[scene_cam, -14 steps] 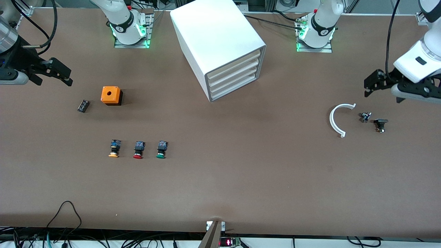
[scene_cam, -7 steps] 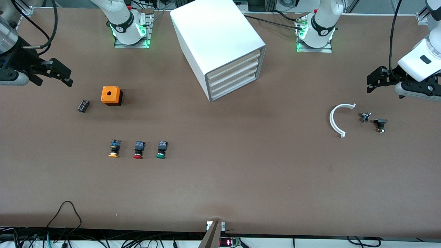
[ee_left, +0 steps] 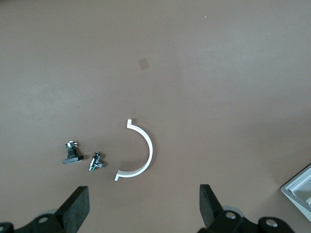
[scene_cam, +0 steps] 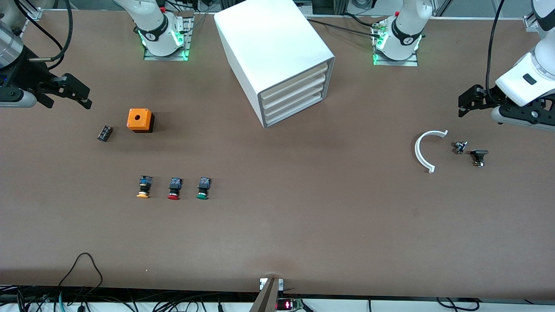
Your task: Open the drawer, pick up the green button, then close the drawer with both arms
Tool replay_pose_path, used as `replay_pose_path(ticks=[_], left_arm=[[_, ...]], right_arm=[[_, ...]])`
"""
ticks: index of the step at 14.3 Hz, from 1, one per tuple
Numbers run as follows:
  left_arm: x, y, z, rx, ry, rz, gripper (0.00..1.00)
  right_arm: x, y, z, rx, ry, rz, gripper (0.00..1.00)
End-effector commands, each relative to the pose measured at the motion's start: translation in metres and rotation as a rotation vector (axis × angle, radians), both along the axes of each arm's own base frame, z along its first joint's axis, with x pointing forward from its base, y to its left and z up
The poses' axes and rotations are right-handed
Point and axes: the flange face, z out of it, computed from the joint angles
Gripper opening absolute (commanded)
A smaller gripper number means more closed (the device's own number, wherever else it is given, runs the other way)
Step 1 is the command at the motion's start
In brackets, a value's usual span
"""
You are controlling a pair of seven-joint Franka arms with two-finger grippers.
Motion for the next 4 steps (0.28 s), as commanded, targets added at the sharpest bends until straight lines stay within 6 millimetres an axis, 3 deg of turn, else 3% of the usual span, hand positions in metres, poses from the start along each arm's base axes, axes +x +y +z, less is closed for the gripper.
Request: replay_pose_path(ticks=[1, 4], left_arm=[[0.0034, -0.0064, 0.0052, -0.052, 0.014, 0.099, 1.00], [0.0034, -0.0071, 0.0059, -0.051, 0.012, 0.115, 1.00]], right_arm=[[0.0013, 0.0016, 0.0005, -0.001, 0.000, 0.008, 1.00], [0.0011, 0.0014, 0.0022, -0.003, 0.000, 0.022, 1.00]])
